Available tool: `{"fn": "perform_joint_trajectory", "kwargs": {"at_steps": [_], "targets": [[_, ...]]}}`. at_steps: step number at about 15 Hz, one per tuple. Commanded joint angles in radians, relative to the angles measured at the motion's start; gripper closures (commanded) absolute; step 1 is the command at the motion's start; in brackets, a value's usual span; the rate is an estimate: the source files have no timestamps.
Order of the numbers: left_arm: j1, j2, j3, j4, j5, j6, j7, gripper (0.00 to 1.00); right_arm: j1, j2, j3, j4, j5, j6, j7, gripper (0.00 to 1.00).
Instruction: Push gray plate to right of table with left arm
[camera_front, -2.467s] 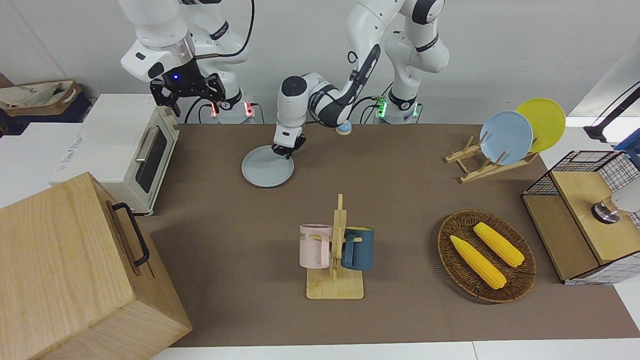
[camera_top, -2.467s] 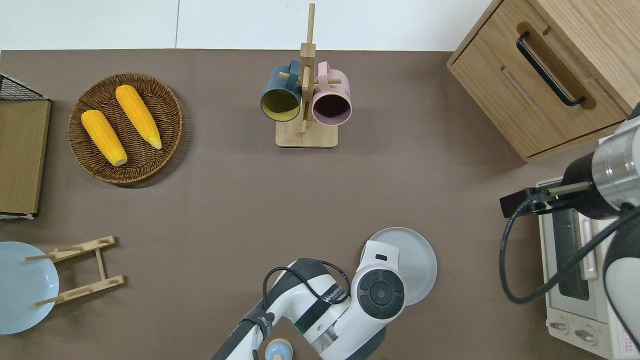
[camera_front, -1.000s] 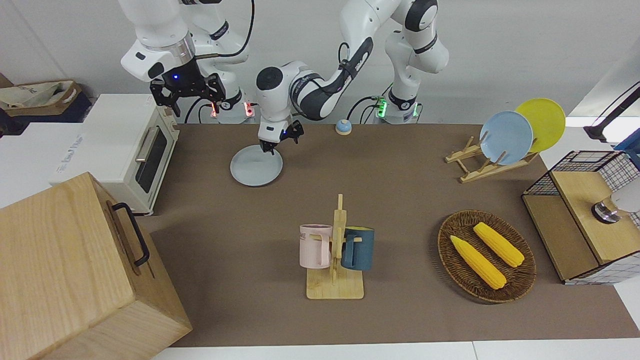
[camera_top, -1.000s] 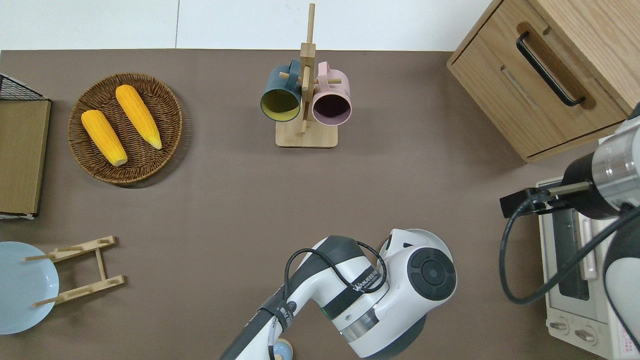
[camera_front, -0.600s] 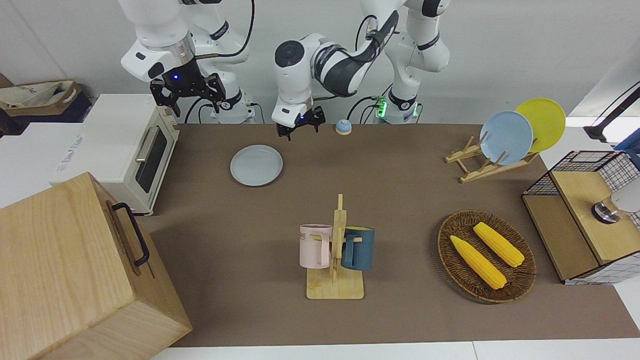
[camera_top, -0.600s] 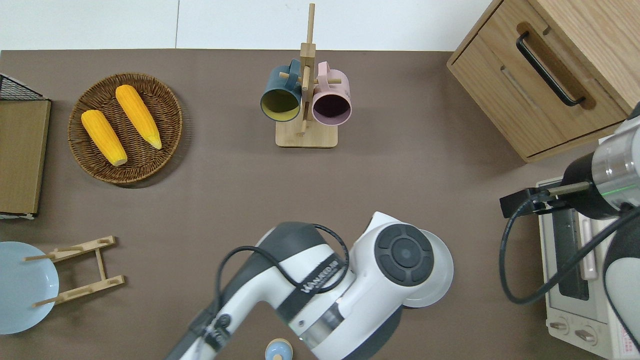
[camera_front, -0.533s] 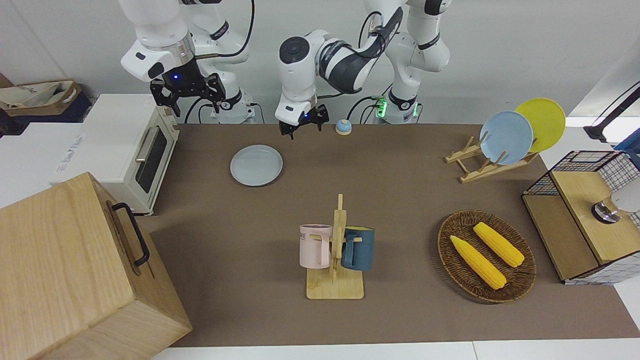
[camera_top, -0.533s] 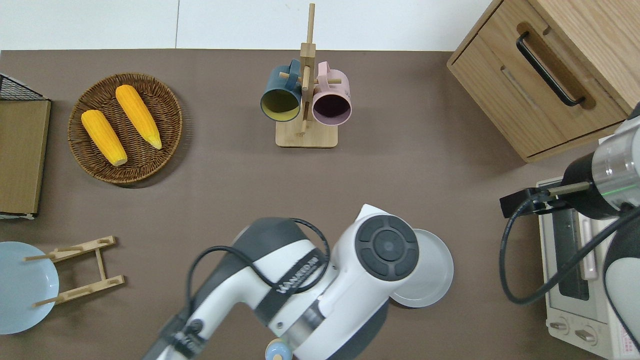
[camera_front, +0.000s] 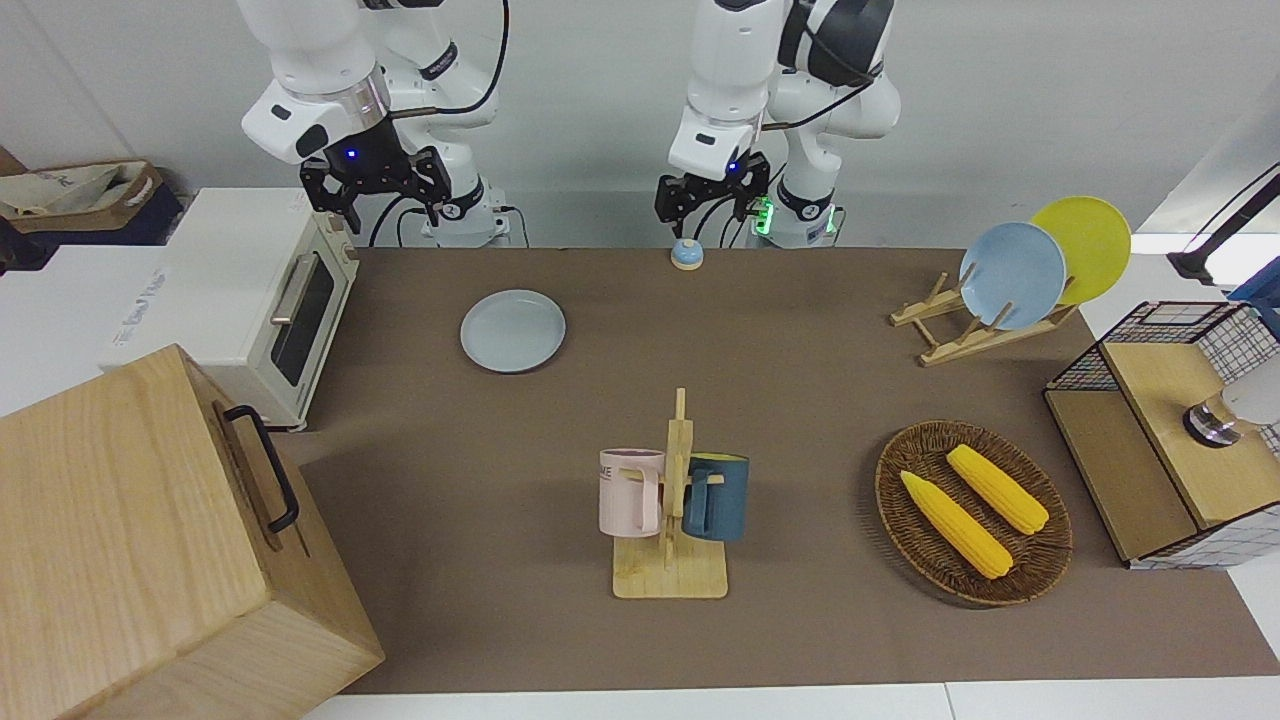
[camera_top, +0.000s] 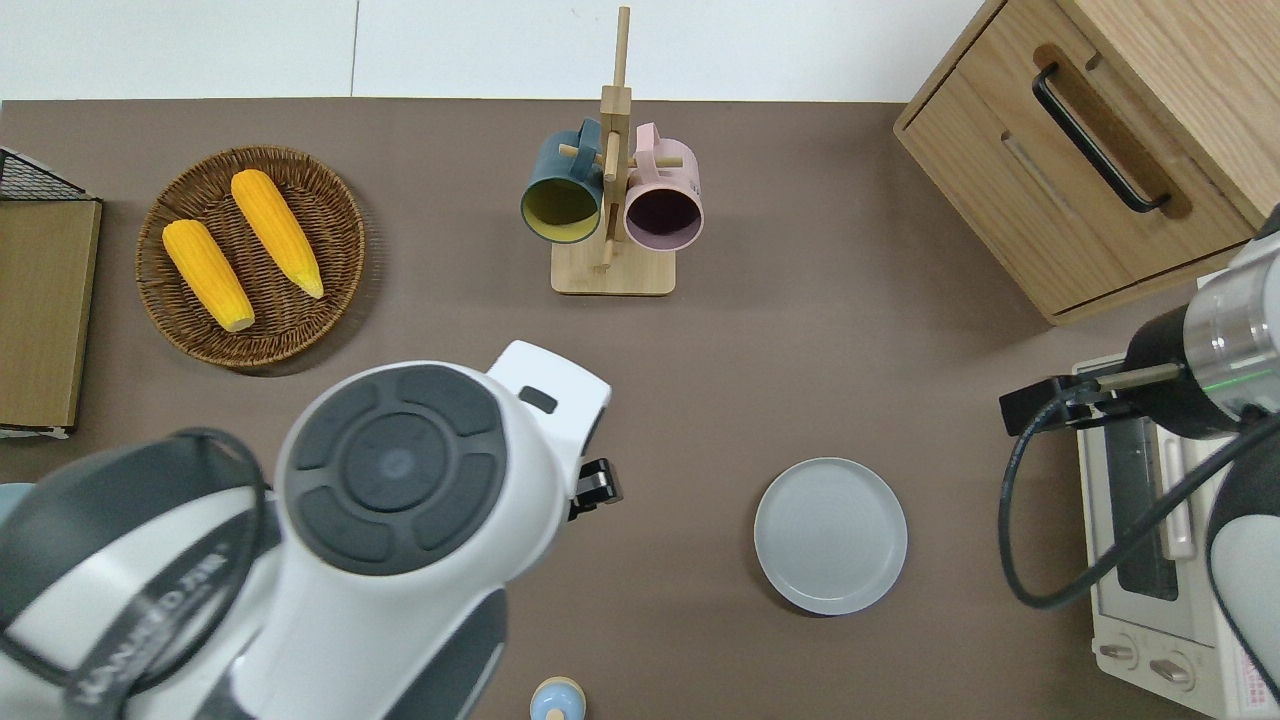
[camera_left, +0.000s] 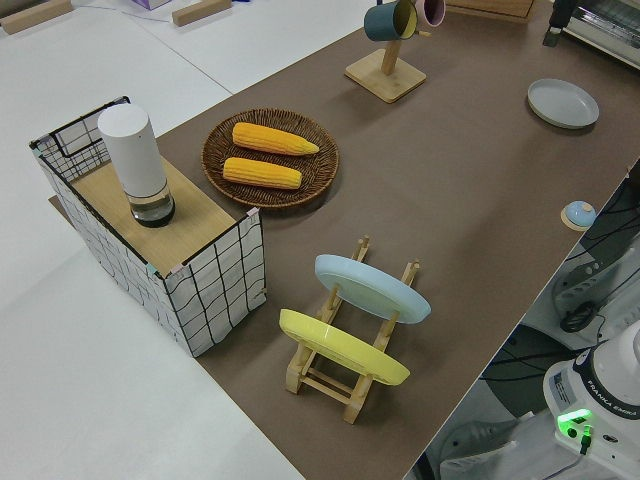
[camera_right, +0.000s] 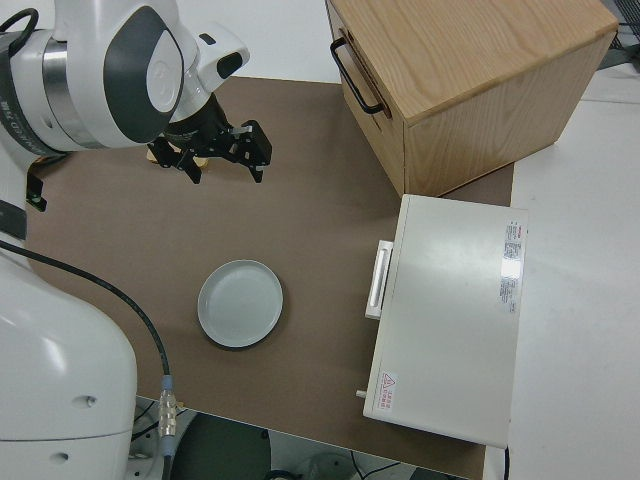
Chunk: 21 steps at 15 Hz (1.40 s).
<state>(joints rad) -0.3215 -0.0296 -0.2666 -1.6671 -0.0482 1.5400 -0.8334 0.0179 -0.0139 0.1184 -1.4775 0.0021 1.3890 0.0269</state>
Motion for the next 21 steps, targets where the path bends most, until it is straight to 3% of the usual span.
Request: {"fn": "perform_joint_trajectory", "kwargs": {"at_steps": [1,4,9,13,21], "targets": [[0.097,-0.050,0.019,0.026,-0.004,-0.110,0.233,0.00,-0.019,-0.003,0.014,0.008,0.004,-0.015,0.002,0.017],[0.151,-0.050,0.065,0.063,0.011,-0.161,0.390,0.00,-0.019,-0.003,0.014,0.008,0.004,-0.015,0.002,0.017],[0.171,-0.052,0.223,0.092,0.014,-0.161,0.664,0.01,-0.019,-0.003,0.014,0.008,0.004,-0.015,0.002,0.017],[0.179,-0.049,0.286,0.116,0.021,-0.150,0.697,0.01,-0.019,-0.003,0.014,0.008,0.004,-0.015,0.002,0.017],[0.177,-0.027,0.290,0.118,0.071,-0.129,0.749,0.00,-0.019,-0.003,0.012,0.008,0.004,-0.015,0.002,0.017]]}}
